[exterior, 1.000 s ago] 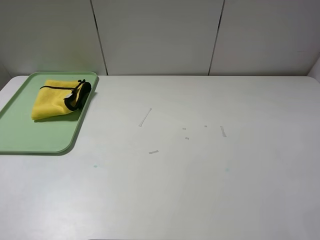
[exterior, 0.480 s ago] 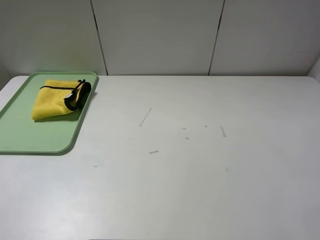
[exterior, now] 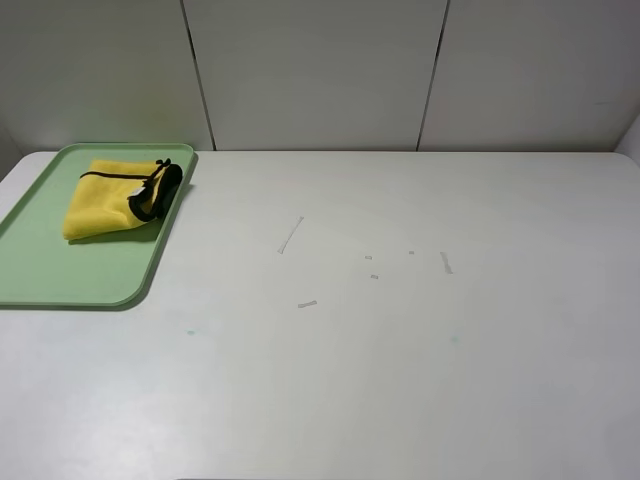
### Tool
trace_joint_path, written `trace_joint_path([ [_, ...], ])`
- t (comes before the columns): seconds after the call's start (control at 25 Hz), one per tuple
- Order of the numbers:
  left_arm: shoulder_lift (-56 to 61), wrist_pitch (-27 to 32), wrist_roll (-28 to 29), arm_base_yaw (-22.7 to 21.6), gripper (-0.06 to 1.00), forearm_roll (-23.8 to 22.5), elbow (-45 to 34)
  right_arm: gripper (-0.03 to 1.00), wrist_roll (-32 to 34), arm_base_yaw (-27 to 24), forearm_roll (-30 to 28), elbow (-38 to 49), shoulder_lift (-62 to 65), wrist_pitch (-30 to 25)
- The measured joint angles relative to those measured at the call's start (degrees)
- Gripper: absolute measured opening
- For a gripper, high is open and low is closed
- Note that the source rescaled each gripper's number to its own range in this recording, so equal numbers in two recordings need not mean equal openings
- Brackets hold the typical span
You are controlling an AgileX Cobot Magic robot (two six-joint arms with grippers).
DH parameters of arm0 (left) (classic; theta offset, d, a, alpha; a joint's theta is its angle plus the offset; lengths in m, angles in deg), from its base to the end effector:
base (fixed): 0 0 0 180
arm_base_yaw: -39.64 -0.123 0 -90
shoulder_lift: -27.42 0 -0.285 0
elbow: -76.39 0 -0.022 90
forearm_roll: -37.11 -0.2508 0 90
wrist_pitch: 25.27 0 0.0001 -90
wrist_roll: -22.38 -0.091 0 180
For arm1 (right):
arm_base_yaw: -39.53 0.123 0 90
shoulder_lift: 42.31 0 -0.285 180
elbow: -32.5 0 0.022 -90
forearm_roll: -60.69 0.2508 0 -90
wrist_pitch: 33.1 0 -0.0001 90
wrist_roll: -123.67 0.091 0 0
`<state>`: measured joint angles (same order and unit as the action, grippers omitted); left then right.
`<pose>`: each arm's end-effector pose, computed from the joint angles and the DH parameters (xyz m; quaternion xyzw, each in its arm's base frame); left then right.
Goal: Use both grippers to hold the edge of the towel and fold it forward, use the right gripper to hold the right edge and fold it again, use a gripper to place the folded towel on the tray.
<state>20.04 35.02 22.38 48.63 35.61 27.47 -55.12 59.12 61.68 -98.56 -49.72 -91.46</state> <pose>-0.0045 0.0028 0.2763 0.0662 0.8481 -0.0281 0.5249 -0.0037 0.0001 0.2789 -0.1346 0.8312 0.1059 0.5290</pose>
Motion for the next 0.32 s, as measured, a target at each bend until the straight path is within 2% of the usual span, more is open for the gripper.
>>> trace_joint_path([
  [0.32, 0.00, 0.00, 0.00, 0.00, 1.00, 0.00, 0.00, 1.00, 0.00, 0.00, 0.00, 0.00, 0.00, 0.00],
])
